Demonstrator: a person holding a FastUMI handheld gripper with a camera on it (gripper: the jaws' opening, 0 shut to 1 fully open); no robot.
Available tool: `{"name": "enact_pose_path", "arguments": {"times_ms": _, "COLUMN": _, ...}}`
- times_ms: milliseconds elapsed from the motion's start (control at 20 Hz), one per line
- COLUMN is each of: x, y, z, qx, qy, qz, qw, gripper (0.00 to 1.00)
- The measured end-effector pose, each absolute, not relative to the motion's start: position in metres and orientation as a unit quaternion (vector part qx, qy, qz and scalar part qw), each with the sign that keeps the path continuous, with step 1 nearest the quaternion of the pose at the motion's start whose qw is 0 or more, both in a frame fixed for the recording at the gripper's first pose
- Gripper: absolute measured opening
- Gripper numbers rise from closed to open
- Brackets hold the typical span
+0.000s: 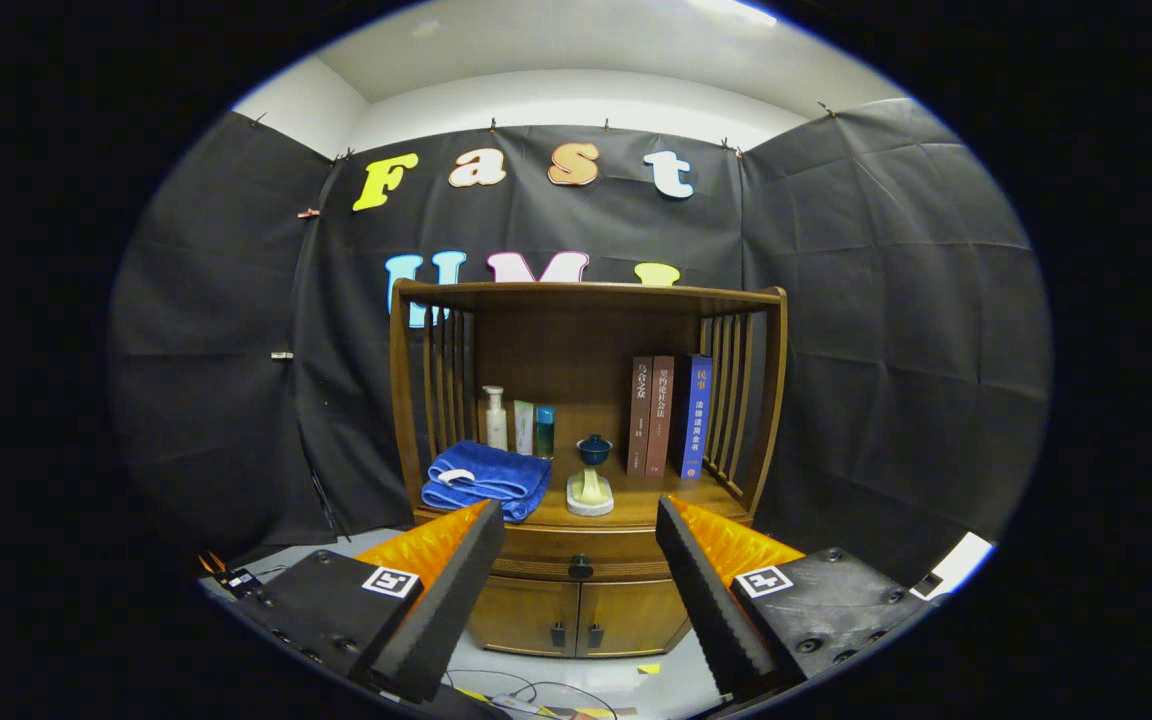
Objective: Pull open the drawer, take out the items inside it, and place them on the countertop above the cabinet.
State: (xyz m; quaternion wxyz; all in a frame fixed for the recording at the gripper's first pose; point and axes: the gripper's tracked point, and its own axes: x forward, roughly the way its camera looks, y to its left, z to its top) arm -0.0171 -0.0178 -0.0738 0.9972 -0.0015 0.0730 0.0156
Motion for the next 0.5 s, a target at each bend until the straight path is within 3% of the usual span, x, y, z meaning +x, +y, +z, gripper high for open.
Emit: {"name": "enact_pose_path", "arguments": {"times_ms": 500, "x": -0.0218, "y": -0.0148, "z": -0.0679, "qx": 0.003, "qy": 0.064, "qz": 0.018, "qw": 0.998, "gripper": 0.99}}
